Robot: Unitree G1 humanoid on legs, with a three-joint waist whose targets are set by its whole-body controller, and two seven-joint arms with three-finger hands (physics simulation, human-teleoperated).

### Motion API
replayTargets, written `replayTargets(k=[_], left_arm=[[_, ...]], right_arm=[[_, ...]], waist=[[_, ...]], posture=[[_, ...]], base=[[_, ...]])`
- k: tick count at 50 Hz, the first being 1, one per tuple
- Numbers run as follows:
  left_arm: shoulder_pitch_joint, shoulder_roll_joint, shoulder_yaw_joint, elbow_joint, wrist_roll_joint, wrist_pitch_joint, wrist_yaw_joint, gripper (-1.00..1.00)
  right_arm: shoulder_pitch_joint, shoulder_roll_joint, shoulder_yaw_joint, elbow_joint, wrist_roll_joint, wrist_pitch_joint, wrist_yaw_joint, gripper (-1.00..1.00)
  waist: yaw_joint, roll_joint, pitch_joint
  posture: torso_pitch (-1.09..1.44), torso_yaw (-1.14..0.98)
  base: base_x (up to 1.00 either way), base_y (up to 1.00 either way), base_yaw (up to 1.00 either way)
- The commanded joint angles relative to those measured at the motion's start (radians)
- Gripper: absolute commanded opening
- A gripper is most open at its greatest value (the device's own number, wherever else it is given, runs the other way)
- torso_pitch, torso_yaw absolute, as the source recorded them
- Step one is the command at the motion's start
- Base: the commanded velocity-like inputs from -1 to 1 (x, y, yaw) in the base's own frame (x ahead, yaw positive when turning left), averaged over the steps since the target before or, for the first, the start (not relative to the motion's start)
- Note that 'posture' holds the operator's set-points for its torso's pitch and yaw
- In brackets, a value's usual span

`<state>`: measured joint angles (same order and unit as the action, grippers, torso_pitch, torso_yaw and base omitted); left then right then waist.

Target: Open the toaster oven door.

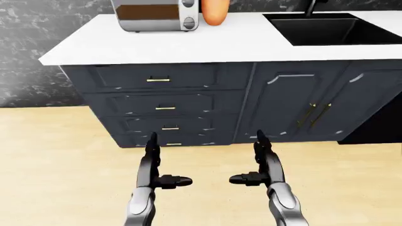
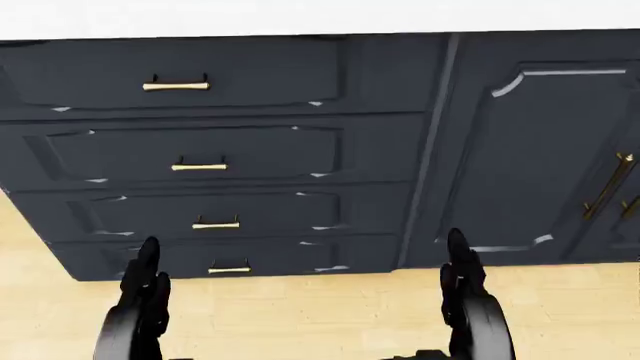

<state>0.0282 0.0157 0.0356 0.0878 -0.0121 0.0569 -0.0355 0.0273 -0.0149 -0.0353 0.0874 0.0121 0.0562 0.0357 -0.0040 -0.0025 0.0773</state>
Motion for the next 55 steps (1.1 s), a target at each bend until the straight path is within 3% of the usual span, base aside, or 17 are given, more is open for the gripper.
replayTargets(k=[1, 3, 5, 7, 8, 20, 24, 41, 47, 48, 51, 55], left_arm=[[-0.056, 0.01, 0.008, -0.128, -0.006, 0.01, 0.004, 1.0], [-0.066, 0.012, 0.01, -0.12, -0.003, 0.012, 0.003, 1.0], [-0.074, 0.014, 0.014, -0.138, 0.0, 0.045, 0.008, 1.0], [-0.09, 0.017, 0.022, -0.122, -0.003, 0.046, 0.011, 1.0], [-0.097, 0.018, 0.022, -0.111, -0.003, 0.041, 0.009, 1.0], [-0.145, 0.042, 0.047, -0.292, -0.011, 0.228, 0.002, 1.0], [-0.174, 0.056, 0.062, -0.413, -0.014, 0.348, 0.001, 1.0], [-0.389, 0.172, 0.174, -0.666, -0.066, 0.697, -0.013, 1.0], [-0.425, 0.198, 0.184, -0.727, -0.093, 0.769, -0.004, 1.0], [-0.44, 0.203, 0.186, -0.728, -0.097, 0.782, -0.002, 1.0], [-0.439, 0.201, 0.181, -0.747, -0.102, 0.794, 0.004, 1.0], [-0.429, 0.194, 0.175, -0.74, -0.103, 0.779, 0.005, 1.0]], right_arm=[[-0.02, -0.004, 0.01, -0.15, 0.0, -0.01, 0.007, 1.0], [-0.024, -0.005, 0.004, -0.164, 0.004, 0.002, 0.009, 1.0], [-0.033, -0.007, -0.004, -0.174, 0.007, 0.017, 0.009, 1.0], [-0.036, -0.008, -0.009, -0.184, 0.008, 0.035, 0.007, 1.0], [-0.041, -0.009, -0.012, -0.187, 0.01, 0.041, 0.005, 1.0], [-0.106, -0.024, -0.035, -0.335, 0.02, 0.201, -0.016, 1.0], [-0.152, -0.038, -0.055, -0.396, 0.034, 0.269, -0.021, 1.0], [-0.378, -0.097, -0.084, -0.598, 0.065, 0.556, -0.051, 1.0], [-0.432, -0.11, -0.089, -0.628, 0.087, 0.61, -0.065, 1.0], [-0.442, -0.112, -0.091, -0.635, 0.092, 0.621, -0.067, 1.0], [-0.438, -0.107, -0.086, -0.638, 0.1, 0.608, -0.072, 1.0], [-0.434, -0.107, -0.088, -0.644, 0.11, 0.608, -0.071, 1.0]], waist=[[-0.002, -0.008, -0.001], [0.005, -0.001, -0.064], [0.003, -0.007, -0.02], [0.005, -0.008, -0.07], [0.006, -0.008, -0.075], [0.007, -0.003, -0.091], [0.007, -0.002, -0.095], [0.007, 0.002, -0.081], [0.007, 0.003, -0.074], [0.007, 0.008, -0.092], [0.008, 0.011, -0.058], [0.005, -0.004, -0.041]], posture=[[0.0, 0.0], [0.0, 0.0], [0.0, 0.0], [0.0, 0.0], [0.0, 0.0], [0.0, 0.0], [0.0, 0.0], [0.0, 0.0], [0.0, 0.0], [0.0, 0.0], [0.0, 0.0], [0.0, 0.0]], base=[[0.0, 0.0, 0.0], [0.0, 0.0, 0.0], [0.0, 0.0, 0.0], [0.0, 0.0, 0.0], [0.0, 0.0, 0.0], [0.0, 0.0, 0.0], [0.0, 0.0, 0.0], [0.0, 0.0, 0.0], [0.0, 0.0, 0.0], [0.05, 0.0, 0.0], [0.13, 0.0, 0.0], [0.16, 0.0, 0.0]])
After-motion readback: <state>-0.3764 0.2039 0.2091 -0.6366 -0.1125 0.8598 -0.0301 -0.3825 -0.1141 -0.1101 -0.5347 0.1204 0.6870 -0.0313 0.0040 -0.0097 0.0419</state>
